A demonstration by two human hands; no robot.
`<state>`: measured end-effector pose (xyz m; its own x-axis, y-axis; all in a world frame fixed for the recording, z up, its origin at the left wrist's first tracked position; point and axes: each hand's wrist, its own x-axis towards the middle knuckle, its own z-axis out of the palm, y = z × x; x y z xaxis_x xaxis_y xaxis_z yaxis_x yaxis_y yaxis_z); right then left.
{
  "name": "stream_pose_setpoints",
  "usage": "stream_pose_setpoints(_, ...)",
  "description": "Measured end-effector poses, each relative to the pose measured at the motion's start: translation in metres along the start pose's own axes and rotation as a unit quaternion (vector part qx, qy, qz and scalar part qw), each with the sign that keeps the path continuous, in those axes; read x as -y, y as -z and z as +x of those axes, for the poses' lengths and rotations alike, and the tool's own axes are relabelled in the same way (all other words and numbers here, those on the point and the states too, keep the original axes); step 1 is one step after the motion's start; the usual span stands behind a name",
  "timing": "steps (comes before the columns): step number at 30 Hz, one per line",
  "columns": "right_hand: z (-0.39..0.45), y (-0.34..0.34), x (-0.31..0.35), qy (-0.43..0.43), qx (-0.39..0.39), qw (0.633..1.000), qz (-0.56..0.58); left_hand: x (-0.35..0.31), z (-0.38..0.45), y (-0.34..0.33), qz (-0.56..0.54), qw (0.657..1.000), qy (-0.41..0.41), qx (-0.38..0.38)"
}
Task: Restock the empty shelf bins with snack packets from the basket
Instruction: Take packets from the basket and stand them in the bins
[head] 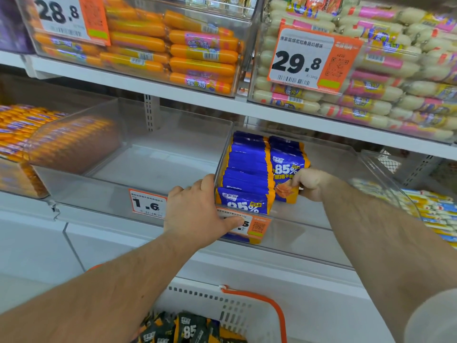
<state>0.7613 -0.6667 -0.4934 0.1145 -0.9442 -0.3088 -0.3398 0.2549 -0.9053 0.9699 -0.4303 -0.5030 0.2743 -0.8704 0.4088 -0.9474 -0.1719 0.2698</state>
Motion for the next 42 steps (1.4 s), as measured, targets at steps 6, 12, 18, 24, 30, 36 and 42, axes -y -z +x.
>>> stream_pose_setpoints(6, -0.022, 0.007, 0.001, -0.017, 0.003, 1.0, -0.015, -0.002, 0.0, 0.004, 0.002, 1.0, 0.003, 0.008)
stream_pose_setpoints(12, -0.054, 0.001, 0.004, -0.006, -0.056, 0.996, -0.066, -0.005, 0.0, 0.009, 0.006, 0.999, 0.004, 0.037)
stream_pose_setpoints(18, -0.127, -0.027, 0.022, 0.114, -0.282, 0.924, -0.233, -0.001, 0.001, 0.02, -0.042, 0.996, -0.023, 0.078)
stream_pose_setpoints(24, -0.213, -0.077, -0.001, 0.504, -0.289, 0.803, -0.134, 0.023, -0.046, 0.048, -0.085, 0.977, -0.178, -0.078)
stream_pose_setpoints(30, -0.23, -0.145, -0.093, 0.461, -0.111, 0.864, -0.171, 0.067, -0.094, 0.028, -0.046, 0.96, -0.157, 0.226)
stream_pose_setpoints(36, -0.197, -0.181, -0.206, 0.165, 0.08, 0.904, -0.386, 0.086, -0.106, 0.005, 0.003, 0.89, -0.147, 0.433)
stream_pose_setpoints(42, -0.181, -0.185, -0.296, -0.023, 0.237, 0.804, -0.544, 0.087, -0.105, -0.006, 0.028, 0.836, -0.17, 0.522)
